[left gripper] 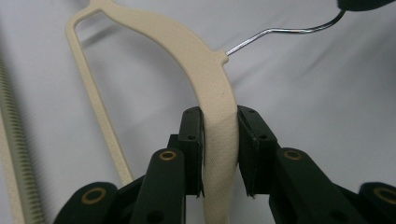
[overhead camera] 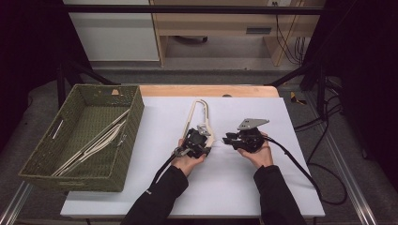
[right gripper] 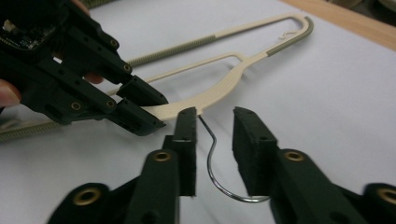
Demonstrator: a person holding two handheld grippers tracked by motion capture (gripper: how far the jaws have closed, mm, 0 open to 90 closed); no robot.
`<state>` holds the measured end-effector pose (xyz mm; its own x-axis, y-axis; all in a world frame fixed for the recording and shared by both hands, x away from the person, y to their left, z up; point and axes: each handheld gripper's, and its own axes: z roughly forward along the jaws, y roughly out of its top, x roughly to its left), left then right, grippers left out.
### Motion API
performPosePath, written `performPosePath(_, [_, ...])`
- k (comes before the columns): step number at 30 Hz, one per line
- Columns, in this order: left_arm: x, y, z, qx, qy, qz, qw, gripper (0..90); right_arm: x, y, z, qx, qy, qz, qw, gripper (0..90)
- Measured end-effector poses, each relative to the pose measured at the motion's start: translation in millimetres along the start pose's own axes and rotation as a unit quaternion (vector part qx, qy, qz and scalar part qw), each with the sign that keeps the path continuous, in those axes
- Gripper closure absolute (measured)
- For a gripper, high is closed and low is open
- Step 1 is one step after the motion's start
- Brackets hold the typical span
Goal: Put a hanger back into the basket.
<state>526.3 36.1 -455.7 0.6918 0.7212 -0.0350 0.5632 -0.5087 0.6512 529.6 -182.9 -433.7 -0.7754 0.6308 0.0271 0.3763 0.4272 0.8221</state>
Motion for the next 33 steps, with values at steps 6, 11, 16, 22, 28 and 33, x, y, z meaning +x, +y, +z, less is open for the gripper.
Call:
performPosePath(6, [8.2,-4.6,-22.4,-0.012,0.007,-0.014,0.9998,73.0,-0.9,6.4,-21.7,-0.056,-0.014,0.015,0.9982,51.2])
performPosePath(11, [16.0,-8.1,-47.5,-0.024,0.040,-0.001,0.9989,74.6,-4.0,9.8,-45.5,-0.109,-0.030,0.051,0.9923,33.9])
performPosePath(16, [28.6,-8.9,-74.6,-0.037,0.051,-0.009,0.9980,76.6,-8.4,5.4,-59.2,-0.121,-0.046,0.068,0.9892,29.0])
performPosePath(22, [42.1,-9.1,-97.4,-0.041,0.077,-0.010,0.9961,80.0,-11.2,-1.0,-63.9,-0.116,-0.056,0.078,0.9886,25.9])
performPosePath(28, [61.3,-9.2,-113.4,-0.042,0.098,-0.029,0.9938,82.9,-9.7,-2.7,-68.9,-0.119,-0.058,0.086,0.9874,22.0])
performPosePath(33, [79.3,-11.6,-120.9,-0.046,0.095,-0.061,0.9925,83.9,-7.4,-3.7,-75.0,-0.127,-0.057,0.095,0.9857,18.9])
